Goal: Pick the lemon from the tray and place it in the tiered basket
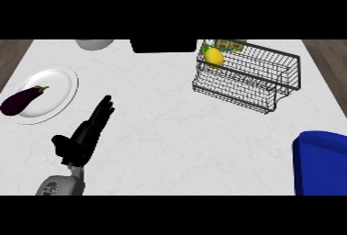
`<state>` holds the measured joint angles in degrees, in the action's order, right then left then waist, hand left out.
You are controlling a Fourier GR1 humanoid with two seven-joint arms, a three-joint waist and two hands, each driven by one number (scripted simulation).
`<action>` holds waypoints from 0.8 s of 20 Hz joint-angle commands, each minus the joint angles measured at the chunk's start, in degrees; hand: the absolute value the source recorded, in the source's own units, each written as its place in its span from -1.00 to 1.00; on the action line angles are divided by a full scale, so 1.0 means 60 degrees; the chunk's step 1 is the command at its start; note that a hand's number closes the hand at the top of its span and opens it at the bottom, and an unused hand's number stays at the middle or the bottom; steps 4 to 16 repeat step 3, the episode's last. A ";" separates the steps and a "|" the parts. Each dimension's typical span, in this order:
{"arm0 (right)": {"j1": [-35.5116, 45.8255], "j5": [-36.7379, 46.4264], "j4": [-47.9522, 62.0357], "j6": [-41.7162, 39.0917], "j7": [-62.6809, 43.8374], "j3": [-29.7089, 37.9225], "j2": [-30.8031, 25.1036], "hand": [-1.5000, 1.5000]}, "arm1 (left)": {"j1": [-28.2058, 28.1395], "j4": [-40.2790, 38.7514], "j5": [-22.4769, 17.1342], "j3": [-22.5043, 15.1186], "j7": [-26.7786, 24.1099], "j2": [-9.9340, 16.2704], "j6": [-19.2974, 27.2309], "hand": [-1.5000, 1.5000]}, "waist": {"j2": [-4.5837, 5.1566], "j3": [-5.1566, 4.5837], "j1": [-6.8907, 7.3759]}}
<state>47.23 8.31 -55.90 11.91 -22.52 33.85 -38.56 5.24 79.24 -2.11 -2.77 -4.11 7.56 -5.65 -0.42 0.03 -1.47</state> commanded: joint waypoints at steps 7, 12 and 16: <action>-0.2212 -0.1706 -0.0491 -0.2606 0.0470 0.1657 -0.1751 -1.00 | 0.0119 -0.0246 0.0001 0.0151 -0.0229 0.0064 -0.0081 0.00 | 0.0027 0.0003 -0.0088; -0.2212 -0.1706 -0.0491 -0.2606 0.0470 0.1657 -0.1751 -1.00 | 0.0119 -0.0246 0.0001 0.0151 -0.0229 0.0064 -0.0081 0.00 | 0.0027 0.0003 -0.0088; -0.2212 -0.1706 -0.0491 -0.2606 0.0470 0.1657 -0.1751 -1.00 | 0.0119 -0.0246 0.0001 0.0151 -0.0229 0.0064 -0.0081 0.00 | 0.0027 0.0003 -0.0088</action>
